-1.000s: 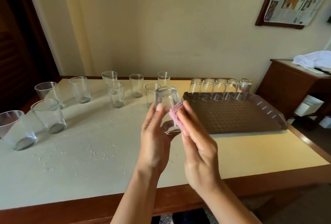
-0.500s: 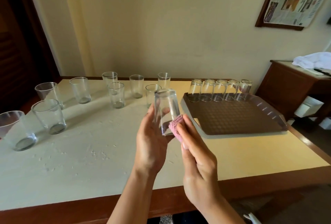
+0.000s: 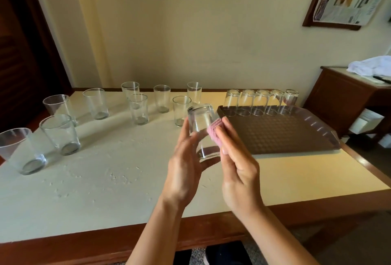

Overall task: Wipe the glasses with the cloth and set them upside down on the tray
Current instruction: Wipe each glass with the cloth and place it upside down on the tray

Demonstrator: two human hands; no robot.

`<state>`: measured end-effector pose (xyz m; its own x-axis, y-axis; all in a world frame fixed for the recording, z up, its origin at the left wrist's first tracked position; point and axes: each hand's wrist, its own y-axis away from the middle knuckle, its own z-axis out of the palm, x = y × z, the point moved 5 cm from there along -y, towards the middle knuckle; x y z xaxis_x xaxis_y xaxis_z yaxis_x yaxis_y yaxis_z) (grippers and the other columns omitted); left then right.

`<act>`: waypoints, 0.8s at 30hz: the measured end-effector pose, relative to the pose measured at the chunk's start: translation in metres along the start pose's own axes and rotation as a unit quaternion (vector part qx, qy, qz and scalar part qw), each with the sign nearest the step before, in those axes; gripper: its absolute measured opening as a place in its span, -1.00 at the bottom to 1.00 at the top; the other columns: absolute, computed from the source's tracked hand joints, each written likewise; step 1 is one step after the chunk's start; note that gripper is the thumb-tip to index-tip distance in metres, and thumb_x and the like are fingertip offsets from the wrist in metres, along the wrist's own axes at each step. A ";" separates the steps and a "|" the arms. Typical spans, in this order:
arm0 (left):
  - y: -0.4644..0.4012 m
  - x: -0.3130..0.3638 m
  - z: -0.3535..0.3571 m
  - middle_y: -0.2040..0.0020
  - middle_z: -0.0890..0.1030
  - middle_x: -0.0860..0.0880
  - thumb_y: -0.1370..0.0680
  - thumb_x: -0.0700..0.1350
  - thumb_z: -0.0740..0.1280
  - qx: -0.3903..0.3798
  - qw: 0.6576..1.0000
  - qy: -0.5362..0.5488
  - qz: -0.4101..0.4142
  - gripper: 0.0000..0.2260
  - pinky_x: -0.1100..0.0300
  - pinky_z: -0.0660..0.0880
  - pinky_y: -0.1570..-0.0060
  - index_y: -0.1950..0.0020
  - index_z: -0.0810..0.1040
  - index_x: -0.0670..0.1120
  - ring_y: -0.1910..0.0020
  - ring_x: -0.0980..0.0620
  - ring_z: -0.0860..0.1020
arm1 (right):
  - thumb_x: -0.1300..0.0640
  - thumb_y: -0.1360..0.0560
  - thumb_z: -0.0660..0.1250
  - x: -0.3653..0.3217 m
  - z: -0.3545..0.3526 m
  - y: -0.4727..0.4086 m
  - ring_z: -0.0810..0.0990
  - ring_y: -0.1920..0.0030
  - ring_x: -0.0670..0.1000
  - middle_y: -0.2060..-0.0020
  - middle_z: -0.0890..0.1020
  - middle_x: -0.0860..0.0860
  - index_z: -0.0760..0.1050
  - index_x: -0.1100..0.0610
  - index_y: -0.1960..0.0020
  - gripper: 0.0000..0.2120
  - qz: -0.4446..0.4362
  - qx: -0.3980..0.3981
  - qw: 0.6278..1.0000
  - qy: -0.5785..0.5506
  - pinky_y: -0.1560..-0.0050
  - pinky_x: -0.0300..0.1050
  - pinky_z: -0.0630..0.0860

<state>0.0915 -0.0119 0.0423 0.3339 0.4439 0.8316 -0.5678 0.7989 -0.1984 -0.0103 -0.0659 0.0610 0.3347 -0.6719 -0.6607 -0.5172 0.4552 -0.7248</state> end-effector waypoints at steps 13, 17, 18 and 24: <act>-0.002 0.000 0.002 -0.35 0.65 -0.01 -0.67 -0.08 0.31 0.034 0.999 -0.027 0.023 -0.51 0.01 0.63 -0.06 -0.57 0.33 0.22 -0.08 -0.12 0.67 | 0.35 -0.67 0.15 -0.004 0.001 -0.011 0.42 -0.51 0.10 -0.56 0.34 0.13 0.41 0.19 -0.47 -0.61 0.034 0.034 0.997 -0.064 -0.49 0.15 0.39; -0.004 0.004 0.003 -0.32 0.65 -0.10 -0.52 -0.08 0.46 0.077 0.996 0.004 0.040 -0.45 -0.01 0.56 -0.11 -0.52 0.46 -0.03 0.01 -0.11 0.61 | 0.29 -0.68 0.17 -0.007 -0.005 -0.024 0.31 -0.57 0.00 -0.54 0.38 0.06 0.40 0.19 -0.48 -0.62 0.043 0.034 0.998 -0.023 -0.54 -0.06 0.31; -0.006 0.005 0.003 -0.26 0.66 -0.16 -0.53 -0.08 0.46 0.072 0.997 0.020 0.033 -0.57 0.00 0.53 -0.11 -0.40 0.58 -0.09 0.03 -0.12 0.59 | 0.30 -0.68 0.17 -0.008 -0.002 -0.016 0.31 -0.57 0.01 -0.55 0.37 0.04 0.41 0.19 -0.48 -0.62 0.043 0.031 0.998 -0.025 -0.53 -0.08 0.31; -0.002 0.000 0.006 -0.33 0.64 -0.24 -0.66 0.07 0.24 0.011 0.995 0.089 -0.030 -0.54 -0.09 0.60 -0.17 -0.56 0.42 0.00 -0.14 -0.20 0.66 | 0.34 -0.67 0.15 -0.005 0.003 -0.009 0.38 -0.53 0.12 -0.55 0.36 0.09 0.41 0.22 -0.47 -0.62 0.020 0.029 0.997 -0.065 -0.49 0.17 0.38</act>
<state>0.0880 -0.0163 0.0462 0.4953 0.4617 0.7359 -0.5577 0.8185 -0.1381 -0.0052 -0.0645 0.0704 0.4162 -0.5728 -0.7061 -0.4865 0.5158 -0.7052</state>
